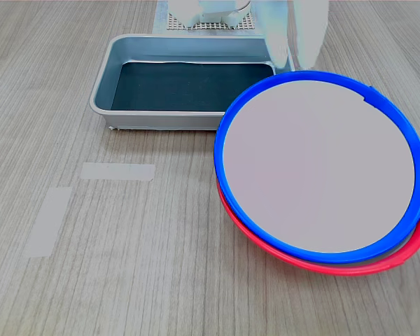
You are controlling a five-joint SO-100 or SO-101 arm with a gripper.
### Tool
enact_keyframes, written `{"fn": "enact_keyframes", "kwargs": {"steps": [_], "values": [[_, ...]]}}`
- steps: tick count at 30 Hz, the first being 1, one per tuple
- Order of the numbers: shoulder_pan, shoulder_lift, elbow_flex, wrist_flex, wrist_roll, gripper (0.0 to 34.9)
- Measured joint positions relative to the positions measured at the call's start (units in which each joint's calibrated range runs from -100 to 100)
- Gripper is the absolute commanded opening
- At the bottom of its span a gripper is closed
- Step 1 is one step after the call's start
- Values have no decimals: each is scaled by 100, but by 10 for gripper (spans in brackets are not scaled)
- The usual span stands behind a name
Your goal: Lift the stacked dish and set it down on the table.
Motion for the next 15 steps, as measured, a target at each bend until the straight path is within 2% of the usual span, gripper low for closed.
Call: {"fn": "enact_keyframes", "kwargs": {"steps": [3,4,6,8,15], "values": [[27,494,-209,-114,0,126],[0,622,-263,-131,-5,109],[-106,827,-363,-155,34,40],[-97,1040,-472,-163,49,8],[-124,1236,-681,-155,0,1]]}}
